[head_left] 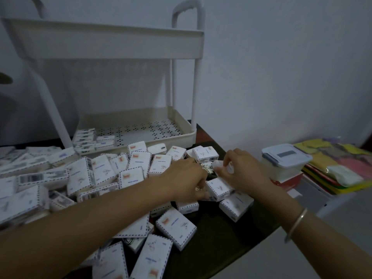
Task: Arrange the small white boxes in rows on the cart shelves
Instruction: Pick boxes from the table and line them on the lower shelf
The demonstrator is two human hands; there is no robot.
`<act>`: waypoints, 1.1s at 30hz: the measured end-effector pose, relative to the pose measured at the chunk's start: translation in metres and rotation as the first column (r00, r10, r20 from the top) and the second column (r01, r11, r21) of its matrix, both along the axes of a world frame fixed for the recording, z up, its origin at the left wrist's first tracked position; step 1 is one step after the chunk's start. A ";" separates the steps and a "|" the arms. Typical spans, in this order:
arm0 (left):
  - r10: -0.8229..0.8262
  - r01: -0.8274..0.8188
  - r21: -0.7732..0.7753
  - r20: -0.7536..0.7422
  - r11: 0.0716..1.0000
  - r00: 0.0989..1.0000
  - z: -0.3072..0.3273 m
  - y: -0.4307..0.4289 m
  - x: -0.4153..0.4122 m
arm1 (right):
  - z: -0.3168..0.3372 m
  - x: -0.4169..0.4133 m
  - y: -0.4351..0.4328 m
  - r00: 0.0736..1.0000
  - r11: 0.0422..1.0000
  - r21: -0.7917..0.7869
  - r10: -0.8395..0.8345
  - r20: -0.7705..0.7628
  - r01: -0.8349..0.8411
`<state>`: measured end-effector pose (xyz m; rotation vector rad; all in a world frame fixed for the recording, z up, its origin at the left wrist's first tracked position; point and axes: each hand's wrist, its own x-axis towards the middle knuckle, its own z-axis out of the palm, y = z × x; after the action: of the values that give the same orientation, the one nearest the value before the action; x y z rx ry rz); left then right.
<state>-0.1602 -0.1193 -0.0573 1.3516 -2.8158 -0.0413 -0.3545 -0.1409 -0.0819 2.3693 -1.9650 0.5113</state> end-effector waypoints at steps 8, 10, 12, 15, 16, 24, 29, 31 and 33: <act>0.080 -0.093 -0.087 -0.150 0.992 0.985 -0.003 0.003 -0.004 | -0.004 -0.007 -0.020 0.995 0.988 0.114 -0.104 -0.003 0.103; 0.098 -0.116 -0.093 -0.178 0.989 0.979 0.000 0.005 -0.002 | -0.002 -0.003 -0.026 0.996 0.978 0.187 -0.082 -0.039 0.088; 0.146 -0.160 -0.055 -0.207 0.986 0.967 0.005 0.005 0.002 | -0.001 0.003 -0.030 0.992 0.964 0.248 -0.068 -0.104 0.092; 0.229 -0.225 0.047 -0.269 0.973 0.936 0.015 0.003 0.014 | 0.001 0.012 -0.034 0.985 0.948 0.299 -0.063 -0.161 0.110; 0.252 -0.240 0.078 -0.288 0.968 0.924 0.018 0.002 0.019 | 0.001 0.014 -0.034 0.982 0.944 0.312 -0.054 -0.180 0.109; 0.395 -0.288 0.275 -0.523 0.917 0.755 0.047 -0.004 0.062 | 0.003 0.034 -0.027 1.000 0.969 0.248 -0.015 0.004 0.013; 0.454 -0.267 0.381 -0.585 0.885 0.672 0.052 -0.004 0.088 | -0.003 0.044 -0.022 0.980 0.991 0.129 -0.003 0.198 -0.023; 0.486 -0.270 0.415 -0.612 0.869 0.624 0.054 -0.006 0.098 | -0.001 0.046 -0.021 0.967 0.997 0.060 0.034 0.253 -0.051; 0.527 -0.282 0.451 -0.641 0.847 0.558 0.056 -0.009 0.108 | 0.004 0.048 -0.020 0.945 0.995 -0.030 0.097 0.312 -0.093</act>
<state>-0.0522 -0.1281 -0.0009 1.5331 -1.7867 -0.8471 -0.3063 -0.1612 -0.0779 2.5143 -1.9531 0.9586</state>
